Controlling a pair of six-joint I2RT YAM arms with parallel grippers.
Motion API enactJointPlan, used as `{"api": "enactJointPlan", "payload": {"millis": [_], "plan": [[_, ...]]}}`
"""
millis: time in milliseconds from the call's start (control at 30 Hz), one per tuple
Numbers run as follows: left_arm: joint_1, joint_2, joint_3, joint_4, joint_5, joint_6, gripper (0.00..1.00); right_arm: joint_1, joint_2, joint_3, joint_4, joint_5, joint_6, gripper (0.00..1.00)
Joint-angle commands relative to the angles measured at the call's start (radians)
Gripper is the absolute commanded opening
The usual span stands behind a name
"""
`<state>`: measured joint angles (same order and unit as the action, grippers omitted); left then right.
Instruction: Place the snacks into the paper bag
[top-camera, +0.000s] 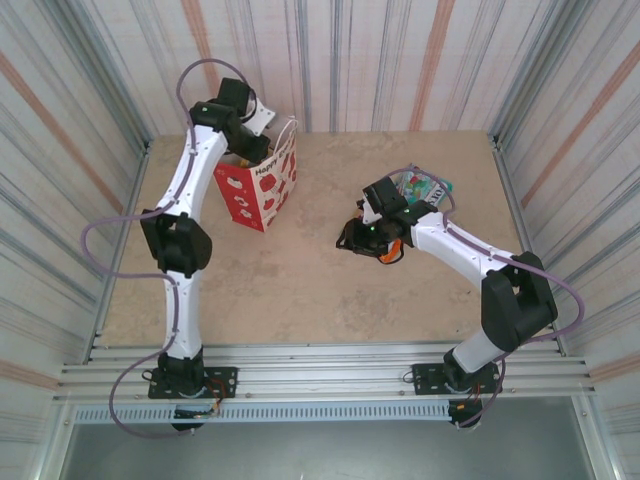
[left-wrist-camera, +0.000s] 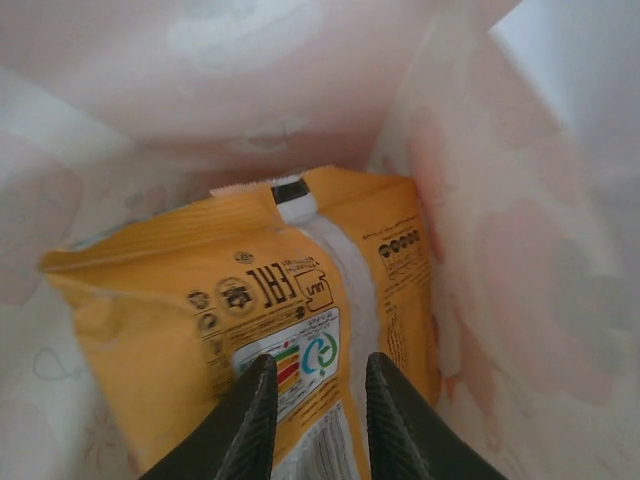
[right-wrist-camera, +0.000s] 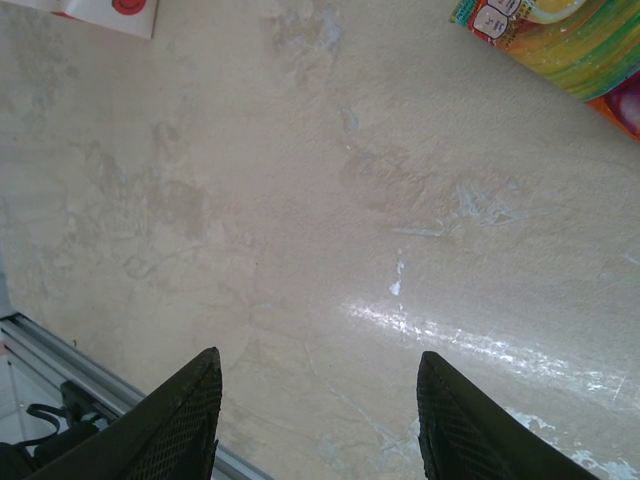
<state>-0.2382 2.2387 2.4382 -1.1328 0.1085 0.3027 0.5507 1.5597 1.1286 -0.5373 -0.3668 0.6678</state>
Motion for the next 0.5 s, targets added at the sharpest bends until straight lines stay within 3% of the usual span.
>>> {"api": "enactJointPlan", "payload": {"millis": [0, 467], "plan": [[0.02, 0.013, 0.017, -0.017, -0.072, 0.006, 0.3, 0.008, 0.014, 0.021, -0.033, 0.009, -0.028, 0.54], [0.042, 0.113, 0.0, 0.036, -0.142, 0.021, 0.41, 0.008, 0.033, 0.024, -0.024, 0.009, -0.027, 0.54]]}}
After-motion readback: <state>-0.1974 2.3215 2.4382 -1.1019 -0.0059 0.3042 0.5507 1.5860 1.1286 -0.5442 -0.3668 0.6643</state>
